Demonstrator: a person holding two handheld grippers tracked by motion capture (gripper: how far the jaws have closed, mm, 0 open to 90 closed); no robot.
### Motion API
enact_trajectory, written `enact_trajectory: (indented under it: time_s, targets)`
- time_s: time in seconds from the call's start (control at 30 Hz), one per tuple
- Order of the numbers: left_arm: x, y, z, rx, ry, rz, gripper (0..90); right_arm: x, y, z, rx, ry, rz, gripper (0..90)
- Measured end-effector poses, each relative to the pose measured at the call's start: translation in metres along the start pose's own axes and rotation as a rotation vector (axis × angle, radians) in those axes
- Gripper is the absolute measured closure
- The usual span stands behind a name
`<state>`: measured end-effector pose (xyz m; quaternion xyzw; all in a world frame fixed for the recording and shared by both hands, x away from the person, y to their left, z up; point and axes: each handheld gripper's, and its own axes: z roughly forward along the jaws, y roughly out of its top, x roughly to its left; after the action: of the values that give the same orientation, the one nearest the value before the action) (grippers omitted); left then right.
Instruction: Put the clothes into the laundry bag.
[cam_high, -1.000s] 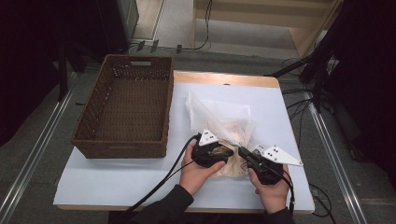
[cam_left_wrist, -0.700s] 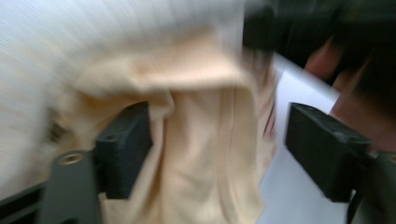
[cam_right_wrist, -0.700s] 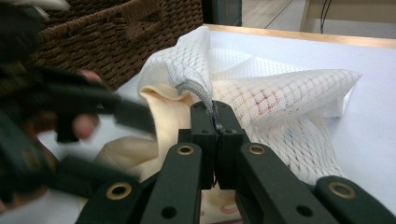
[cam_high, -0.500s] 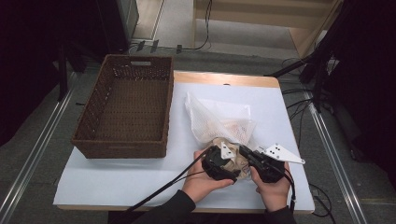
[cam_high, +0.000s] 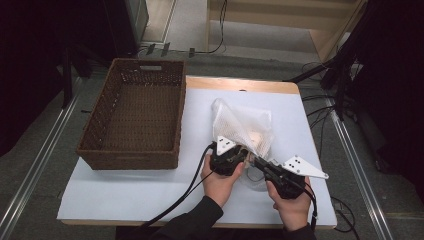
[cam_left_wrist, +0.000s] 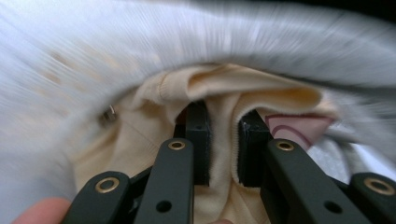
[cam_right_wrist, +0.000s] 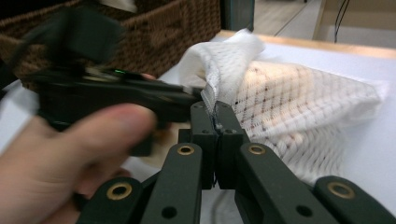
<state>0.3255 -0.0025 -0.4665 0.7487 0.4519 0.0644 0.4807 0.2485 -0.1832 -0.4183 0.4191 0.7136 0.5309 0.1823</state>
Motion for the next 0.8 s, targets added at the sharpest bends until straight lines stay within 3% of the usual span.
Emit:
enact_trajectory:
  time_s: [0.03,0.07,0.1,0.13,0.2,0.23,0.27,0.33,0.4,0.47,0.5,0.53,0.57,0.6,0.63,0.67,0.7,0.77,0.8]
  targets:
    - [0.000,0.000,0.000,0.000,0.000,0.000,75.3,-0.001,-0.001,0.002,0.008,0.003,-0.001,90.0]
    - [0.006,-0.004,0.011,0.087,-0.084,0.000,73.8,-0.002,-0.003,0.003,0.013,0.000,0.004,90.0]
    - [0.004,-0.003,0.006,0.088,-0.067,0.048,72.9,-0.004,-0.003,0.003,0.016,-0.004,0.004,90.0]
    - [0.004,-0.003,0.006,0.088,-0.067,0.048,69.7,-0.006,-0.003,0.002,0.012,-0.008,0.009,90.0]
    - [0.002,0.000,-0.009,0.073,-0.114,0.097,58.5,-0.012,-0.003,0.000,0.006,-0.019,0.018,90.0]
    - [0.002,0.000,-0.009,0.073,-0.114,0.097,53.2,-0.014,-0.003,-0.001,0.002,-0.025,0.024,90.0]
    - [0.001,-0.002,-0.023,0.044,-0.115,0.156,48.7,-0.016,-0.003,-0.002,0.002,-0.029,0.033,90.0]
    - [0.001,-0.005,-0.032,0.023,-0.100,0.180,44.3,-0.018,-0.003,-0.002,-0.001,-0.032,0.036,90.0]
    - [0.002,-0.012,-0.044,0.001,-0.072,0.195,33.6,-0.020,-0.004,-0.003,-0.002,-0.040,0.037,89.9]
    - [0.007,-0.021,-0.046,0.049,-0.041,0.176,25.8,-0.020,-0.004,-0.002,-0.001,-0.040,0.040,89.8]
    - [0.007,-0.021,-0.046,0.049,-0.041,0.176,23.3,-0.019,-0.004,-0.001,0.001,-0.041,0.039,89.9]
    - [0.009,-0.026,-0.040,0.112,-0.010,0.165,22.3,-0.018,-0.004,0.000,0.003,-0.039,0.038,89.8]
    - [0.009,-0.026,-0.040,0.112,-0.010,0.165,22.4,-0.017,-0.004,0.001,0.004,-0.040,0.037,89.9]
    - [0.010,-0.028,-0.035,0.166,-0.001,0.134,23.2,-0.015,-0.004,0.002,0.006,-0.037,0.032,89.8]
    - [0.010,-0.029,-0.034,0.156,-0.009,0.132,27.2,-0.014,-0.004,0.003,0.007,-0.035,0.028,89.9]
    - [0.009,-0.027,-0.032,0.175,-0.014,0.104,35.0,-0.012,-0.004,0.004,0.007,-0.033,0.024,89.9]
    - [0.009,-0.027,-0.032,0.175,-0.014,0.104,42.2,-0.010,-0.004,0.004,0.008,-0.028,0.018,89.9]
    - [0.010,-0.024,-0.033,0.184,-0.009,0.080,69.6,-0.008,-0.004,0.006,0.010,-0.021,0.009,90.0]
    - [0.012,-0.022,-0.033,0.175,-0.068,0.038,78.0,-0.007,-0.004,0.006,0.012,-0.018,0.014,90.0]
